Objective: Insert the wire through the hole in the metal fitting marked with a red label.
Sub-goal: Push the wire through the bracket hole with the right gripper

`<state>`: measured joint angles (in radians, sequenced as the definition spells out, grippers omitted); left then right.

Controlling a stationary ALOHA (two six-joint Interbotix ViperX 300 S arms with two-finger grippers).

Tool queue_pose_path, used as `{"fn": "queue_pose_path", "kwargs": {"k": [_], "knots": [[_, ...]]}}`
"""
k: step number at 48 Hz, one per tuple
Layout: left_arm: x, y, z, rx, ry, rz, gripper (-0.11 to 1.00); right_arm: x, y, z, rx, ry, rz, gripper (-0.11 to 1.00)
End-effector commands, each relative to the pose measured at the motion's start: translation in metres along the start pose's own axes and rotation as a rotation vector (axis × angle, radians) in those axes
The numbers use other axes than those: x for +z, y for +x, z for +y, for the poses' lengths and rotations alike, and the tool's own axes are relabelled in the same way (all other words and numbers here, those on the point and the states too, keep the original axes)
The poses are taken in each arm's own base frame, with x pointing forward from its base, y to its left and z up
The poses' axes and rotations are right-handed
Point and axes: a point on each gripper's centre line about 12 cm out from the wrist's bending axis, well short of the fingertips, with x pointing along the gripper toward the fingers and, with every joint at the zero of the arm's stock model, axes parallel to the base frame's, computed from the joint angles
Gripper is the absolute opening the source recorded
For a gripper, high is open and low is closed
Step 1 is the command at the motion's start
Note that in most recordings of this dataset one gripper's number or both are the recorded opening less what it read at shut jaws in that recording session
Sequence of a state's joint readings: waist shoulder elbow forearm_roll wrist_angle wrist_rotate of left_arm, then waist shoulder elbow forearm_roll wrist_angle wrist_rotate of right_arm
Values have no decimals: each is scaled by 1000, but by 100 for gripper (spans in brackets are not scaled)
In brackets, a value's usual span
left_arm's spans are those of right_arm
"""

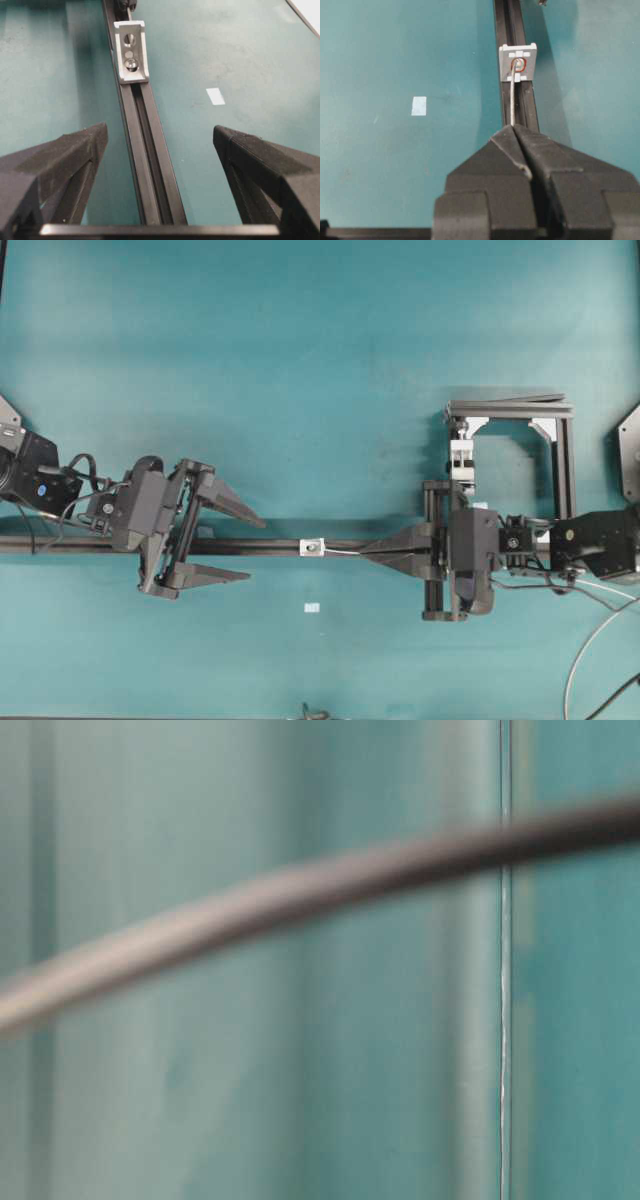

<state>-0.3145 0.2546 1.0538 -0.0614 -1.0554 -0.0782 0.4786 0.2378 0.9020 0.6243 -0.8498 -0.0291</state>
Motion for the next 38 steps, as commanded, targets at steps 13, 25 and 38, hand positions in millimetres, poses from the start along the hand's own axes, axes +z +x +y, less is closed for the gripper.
{"fn": "queue_pose_path", "kwargs": {"k": [13, 25, 38], "knots": [[9, 5, -2, -5, -2, -29, 59, 8, 9, 2, -6, 11, -38, -1], [10, 9, -1, 0, -4, -18, 59, 11, 14, 3, -6, 11, -45, -1], [10, 10, 4, 20, -19, -9, 59, 13, 19, 4, -8, -8, -56, -1]]}}
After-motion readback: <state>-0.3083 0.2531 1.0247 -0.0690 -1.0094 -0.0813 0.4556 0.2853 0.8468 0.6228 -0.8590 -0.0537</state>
